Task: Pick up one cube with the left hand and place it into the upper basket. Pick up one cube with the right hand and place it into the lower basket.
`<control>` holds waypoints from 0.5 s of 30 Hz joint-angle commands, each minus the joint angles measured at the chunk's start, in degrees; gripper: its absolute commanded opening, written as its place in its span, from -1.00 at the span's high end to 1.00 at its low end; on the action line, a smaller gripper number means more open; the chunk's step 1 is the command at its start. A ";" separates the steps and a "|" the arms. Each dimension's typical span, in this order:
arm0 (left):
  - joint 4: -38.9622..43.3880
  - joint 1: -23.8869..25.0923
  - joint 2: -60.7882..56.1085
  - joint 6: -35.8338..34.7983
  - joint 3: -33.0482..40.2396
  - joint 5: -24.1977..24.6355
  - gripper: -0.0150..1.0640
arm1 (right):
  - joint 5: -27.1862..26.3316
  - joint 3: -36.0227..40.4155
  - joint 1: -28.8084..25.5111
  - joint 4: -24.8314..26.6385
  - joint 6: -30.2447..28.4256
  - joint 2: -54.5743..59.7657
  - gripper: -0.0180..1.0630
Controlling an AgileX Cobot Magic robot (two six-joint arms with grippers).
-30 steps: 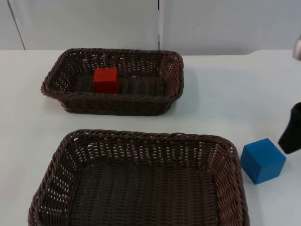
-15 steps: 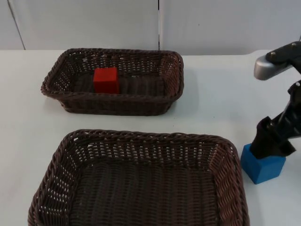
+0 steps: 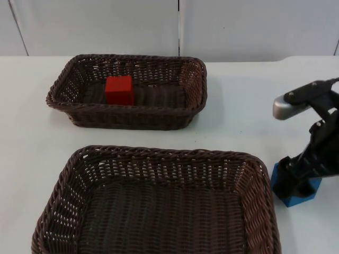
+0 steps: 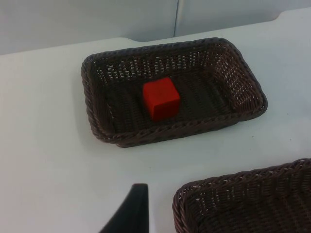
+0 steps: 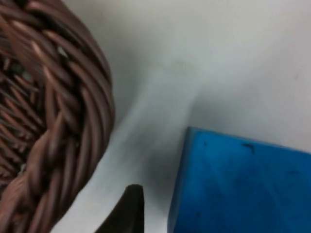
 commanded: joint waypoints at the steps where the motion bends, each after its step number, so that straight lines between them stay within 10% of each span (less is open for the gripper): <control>1: 0.01 -0.31 -0.38 -0.03 0.22 0.02 -0.98 | -0.94 -0.30 0.35 0.03 0.15 0.88 -0.85; 8: 0.01 -0.31 -0.38 -0.03 0.22 0.02 -0.98 | -0.94 -0.30 0.35 0.19 0.15 1.57 -0.58; 15: 0.01 -0.31 -0.38 -0.03 0.22 0.02 -0.98 | 0.76 -0.30 0.35 2.00 0.15 -0.67 0.57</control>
